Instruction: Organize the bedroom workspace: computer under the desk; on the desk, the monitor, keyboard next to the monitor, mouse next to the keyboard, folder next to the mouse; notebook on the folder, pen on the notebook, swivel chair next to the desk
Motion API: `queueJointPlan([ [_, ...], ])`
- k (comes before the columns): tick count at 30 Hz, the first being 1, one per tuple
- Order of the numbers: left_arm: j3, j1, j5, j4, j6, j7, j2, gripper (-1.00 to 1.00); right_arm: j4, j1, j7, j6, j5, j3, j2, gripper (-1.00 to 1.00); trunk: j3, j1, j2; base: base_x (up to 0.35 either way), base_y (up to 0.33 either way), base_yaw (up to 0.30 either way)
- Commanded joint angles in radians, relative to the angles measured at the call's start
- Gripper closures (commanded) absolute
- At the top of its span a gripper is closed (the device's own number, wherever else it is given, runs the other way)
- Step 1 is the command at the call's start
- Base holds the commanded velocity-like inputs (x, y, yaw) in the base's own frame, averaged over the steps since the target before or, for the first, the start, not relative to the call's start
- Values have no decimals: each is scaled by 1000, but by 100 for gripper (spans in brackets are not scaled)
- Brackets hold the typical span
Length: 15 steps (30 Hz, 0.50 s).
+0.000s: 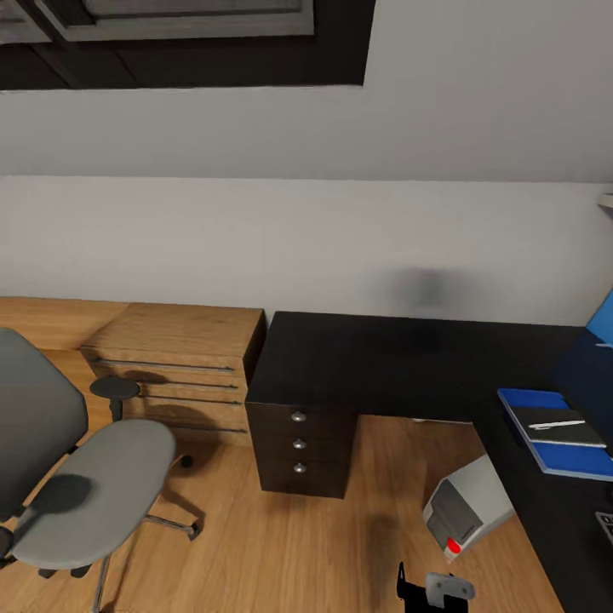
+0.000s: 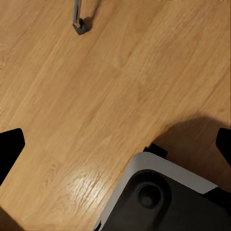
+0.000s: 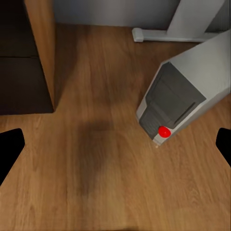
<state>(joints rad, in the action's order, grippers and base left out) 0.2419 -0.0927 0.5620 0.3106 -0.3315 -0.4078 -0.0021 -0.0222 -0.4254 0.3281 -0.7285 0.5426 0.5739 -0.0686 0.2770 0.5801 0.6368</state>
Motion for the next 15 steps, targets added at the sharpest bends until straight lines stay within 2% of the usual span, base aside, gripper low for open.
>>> queueJointPlan([
  [1, 9, -1, 6, 0, -5, -5, 1, -100, -2, -1, 6, -7, 11, 9, -1, -100, 1, 0, 1, 0, 0, 236],
  [3, 10, -1, 3, -1, -6, -4, 0, -100, -2, -1, 7, -28, 36, 10, -1, -100, -1, 0, 1, 0, 0, 242],
  [8, 13, -1, -1, 1, -16, -3, -1, -100, -2, -1, 9, -85, 64, 10, -2, -100, -4, 0, 1, 0, 0, 253],
  [10, 17, -1, -1, 1, -34, -3, -2, -100, -2, 2, 10, -92, 66, 10, -2, -100, -4, 0, 1, 0, 0, 264],
  [15, 53, -1, 0, 0, -77, -4, -3, -100, -2, 7, 12, -97, 67, 10, -1, -100, -5, 0, 1, 0, 0, 270],
])
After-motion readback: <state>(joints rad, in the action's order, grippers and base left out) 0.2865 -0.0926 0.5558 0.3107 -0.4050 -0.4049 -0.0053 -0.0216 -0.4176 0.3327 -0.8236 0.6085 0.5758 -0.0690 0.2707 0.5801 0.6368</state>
